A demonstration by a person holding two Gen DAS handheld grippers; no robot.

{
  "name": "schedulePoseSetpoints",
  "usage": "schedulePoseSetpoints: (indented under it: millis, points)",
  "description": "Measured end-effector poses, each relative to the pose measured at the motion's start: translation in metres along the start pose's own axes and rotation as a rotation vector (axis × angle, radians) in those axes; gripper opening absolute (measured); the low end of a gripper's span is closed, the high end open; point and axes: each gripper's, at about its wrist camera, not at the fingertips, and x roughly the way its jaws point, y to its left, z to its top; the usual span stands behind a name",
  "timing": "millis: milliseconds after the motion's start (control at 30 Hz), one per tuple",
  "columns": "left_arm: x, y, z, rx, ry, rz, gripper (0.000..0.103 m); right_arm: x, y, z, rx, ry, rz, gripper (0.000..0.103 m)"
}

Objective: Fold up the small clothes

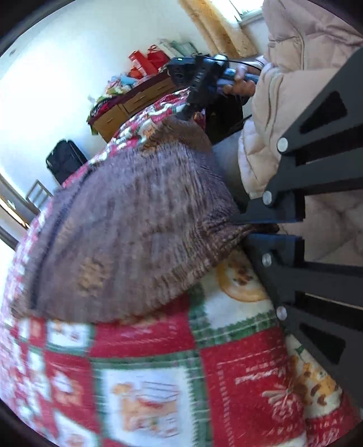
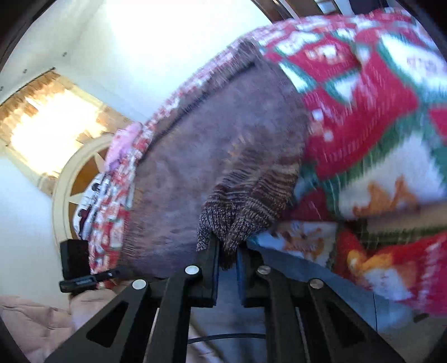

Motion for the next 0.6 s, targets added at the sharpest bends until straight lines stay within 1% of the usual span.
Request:
schedulePoseSetpoints:
  millis: [67, 133, 233, 300, 367, 433, 500, 533, 567, 600]
  points:
    - [-0.010, -0.011, 0.008, 0.035, -0.032, 0.006, 0.005, -0.008, 0.007, 0.011, 0.012, -0.031, 0.051, 0.010]
    - [-0.015, -0.014, 0.022, 0.040, -0.051, 0.005, 0.005, -0.013, 0.015, 0.027, 0.004, -0.057, 0.094, 0.010]
    - [-0.024, -0.010, 0.056, 0.017, -0.088, 0.005, 0.005, -0.017, 0.027, 0.062, -0.010, -0.087, 0.141, 0.010]
    - [-0.026, -0.001, 0.084, -0.004, -0.106, 0.029, 0.005, -0.013, 0.036, 0.092, -0.019, -0.111, 0.153, 0.010]
    - [-0.024, 0.012, 0.111, -0.030, -0.125, 0.044, 0.005, -0.006, 0.037, 0.117, -0.016, -0.135, 0.129, 0.010]
    - [-0.017, 0.026, 0.140, -0.035, -0.159, 0.118, 0.005, 0.012, 0.027, 0.145, 0.045, -0.153, 0.112, 0.010]
    - [-0.005, 0.045, 0.168, -0.061, -0.166, 0.174, 0.006, 0.034, 0.008, 0.169, 0.100, -0.172, 0.061, 0.011]
    - [-0.001, 0.053, 0.178, -0.079, -0.168, 0.199, 0.006, 0.045, 0.001, 0.177, 0.128, -0.169, 0.043, 0.014]
    - [0.002, 0.059, 0.186, -0.089, -0.171, 0.226, 0.006, 0.055, -0.007, 0.184, 0.157, -0.162, 0.020, 0.014]
    - [0.002, 0.064, 0.195, -0.087, -0.181, 0.254, 0.006, 0.069, -0.016, 0.191, 0.194, -0.136, -0.030, 0.017]
